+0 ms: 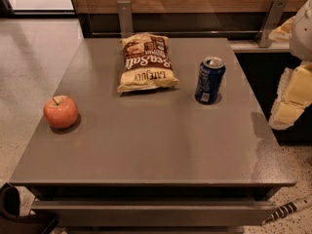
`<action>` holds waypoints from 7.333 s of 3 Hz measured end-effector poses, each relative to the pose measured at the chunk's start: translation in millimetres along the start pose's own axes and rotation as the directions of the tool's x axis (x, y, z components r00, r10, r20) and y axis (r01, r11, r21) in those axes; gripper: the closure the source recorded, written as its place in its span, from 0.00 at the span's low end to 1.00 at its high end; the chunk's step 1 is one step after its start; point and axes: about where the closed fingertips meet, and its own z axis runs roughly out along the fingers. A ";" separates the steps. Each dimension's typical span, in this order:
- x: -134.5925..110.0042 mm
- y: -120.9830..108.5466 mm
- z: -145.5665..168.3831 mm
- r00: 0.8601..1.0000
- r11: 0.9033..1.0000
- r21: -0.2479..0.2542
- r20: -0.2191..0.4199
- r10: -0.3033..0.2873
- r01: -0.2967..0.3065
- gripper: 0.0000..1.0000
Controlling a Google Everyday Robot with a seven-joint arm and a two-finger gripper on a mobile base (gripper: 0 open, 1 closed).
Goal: Pick apple
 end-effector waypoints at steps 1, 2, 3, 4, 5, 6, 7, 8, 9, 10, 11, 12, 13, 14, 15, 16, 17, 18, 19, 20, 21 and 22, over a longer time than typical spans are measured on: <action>-2.2 0.6 0.2 1.000 1.000 0.001 0.009 0.000 0.000 0.00; -13.1 4.7 2.3 0.998 1.000 -0.001 0.056 0.001 -0.001 0.00; -44.9 21.8 10.6 0.980 1.000 -0.030 0.199 0.001 0.005 0.00; -86.5 51.4 39.9 0.911 0.997 -0.065 0.413 -0.006 0.037 0.00; -132.8 72.8 76.3 0.788 0.992 -0.121 0.615 0.039 0.045 0.00; -181.7 75.3 101.1 0.655 0.985 -0.171 0.746 0.123 0.010 0.00; -216.3 76.4 102.4 0.594 0.985 -0.169 0.791 0.146 -0.017 0.00; -237.9 79.0 111.6 0.586 0.983 -0.182 0.798 0.141 0.012 0.00; -277.3 86.2 135.0 0.539 0.972 -0.225 0.828 0.156 0.064 0.00; -303.3 93.2 151.9 0.497 0.963 -0.254 0.849 0.178 0.090 0.00; -330.1 96.2 161.5 0.476 0.961 -0.255 0.862 0.175 0.108 0.00; -358.0 102.8 177.2 0.488 0.958 -0.257 0.857 0.167 0.124 0.00; -386.4 109.7 199.5 0.488 0.953 -0.270 0.856 0.173 0.136 0.00; -400.3 113.8 212.5 0.484 0.947 -0.285 0.856 0.182 0.147 0.00; -418.8 125.4 213.8 0.457 0.932 -0.294 0.873 0.172 0.211 0.26; -418.6 125.9 212.8 0.459 0.933 -0.293 0.872 0.171 0.208 0.49; -420.0 127.6 212.0 0.458 0.933 -0.292 0.873 0.169 0.212 0.72; -422.0 129.9 210.7 0.458 0.932 -0.291 0.874 0.166 0.218 1.00; -423.7 128.2 207.3 0.454 0.931 -0.287 0.876 0.161 0.225 1.00; -438.1 109.4 174.2 0.420 0.926 -0.246 0.901 0.109 0.287 1.00; -448.3 98.4 148.8 0.407 0.923 -0.207 0.911 0.061 0.326 1.00; -454.5 90.0 121.5 0.398 0.921 -0.155 0.918 0.001 0.356 1.00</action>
Offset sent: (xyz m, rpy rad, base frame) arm 0.0003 0.0158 -0.0044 0.0644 -0.0046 0.0156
